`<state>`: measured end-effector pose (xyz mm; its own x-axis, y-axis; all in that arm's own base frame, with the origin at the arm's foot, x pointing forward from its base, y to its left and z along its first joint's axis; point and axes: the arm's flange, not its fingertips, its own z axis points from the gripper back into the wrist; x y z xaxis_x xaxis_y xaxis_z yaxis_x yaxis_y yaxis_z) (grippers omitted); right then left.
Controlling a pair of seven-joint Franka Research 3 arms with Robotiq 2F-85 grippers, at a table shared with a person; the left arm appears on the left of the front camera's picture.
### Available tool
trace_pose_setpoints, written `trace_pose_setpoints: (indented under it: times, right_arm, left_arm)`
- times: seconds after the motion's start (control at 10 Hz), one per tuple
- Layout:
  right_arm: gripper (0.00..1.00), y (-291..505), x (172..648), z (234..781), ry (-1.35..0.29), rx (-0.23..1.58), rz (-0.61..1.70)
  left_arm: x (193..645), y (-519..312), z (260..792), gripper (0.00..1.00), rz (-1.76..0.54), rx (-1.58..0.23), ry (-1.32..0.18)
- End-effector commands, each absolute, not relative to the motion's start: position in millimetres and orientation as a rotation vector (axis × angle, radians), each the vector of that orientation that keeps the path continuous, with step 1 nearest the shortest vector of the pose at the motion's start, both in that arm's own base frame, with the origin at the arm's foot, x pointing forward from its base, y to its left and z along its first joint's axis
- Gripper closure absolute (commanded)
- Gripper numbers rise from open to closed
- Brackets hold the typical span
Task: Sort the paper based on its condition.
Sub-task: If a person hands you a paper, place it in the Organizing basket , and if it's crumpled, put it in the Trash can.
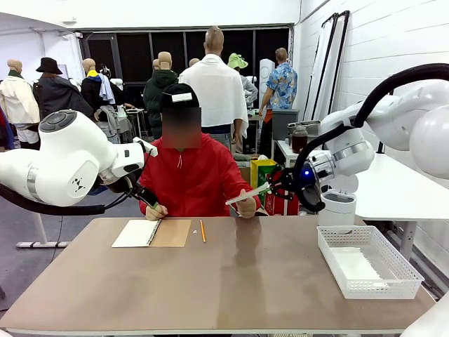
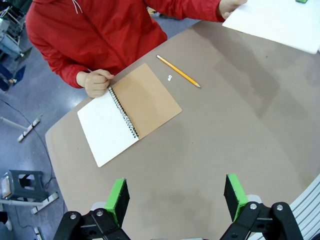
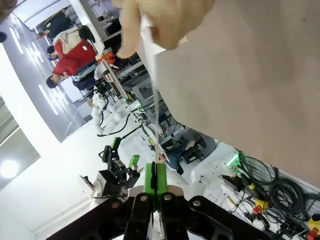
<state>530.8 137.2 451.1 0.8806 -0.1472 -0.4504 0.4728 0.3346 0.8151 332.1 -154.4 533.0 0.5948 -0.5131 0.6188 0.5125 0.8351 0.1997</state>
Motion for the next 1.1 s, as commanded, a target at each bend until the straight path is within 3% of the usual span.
trace_pose_setpoints:
  times: [0.0,0.5,0.8,1.0]
  right_arm:
    - [1.00,115,529,465,0.259,1.155,-0.341]
    - [1.00,35,507,494,-0.036,0.828,-0.096]
    - [1.00,20,498,501,-0.067,0.694,-0.120]
    - [1.00,15,507,506,-0.037,0.773,-0.085]
  left_arm:
    - [332,-155,533,0.00,-0.596,0.004,-0.718]
    - [332,-155,533,0.00,-0.596,0.004,-0.718]
    - [332,-155,533,0.00,-0.596,0.004,-0.718]
    - [332,-155,533,0.00,-0.596,0.004,-0.718]
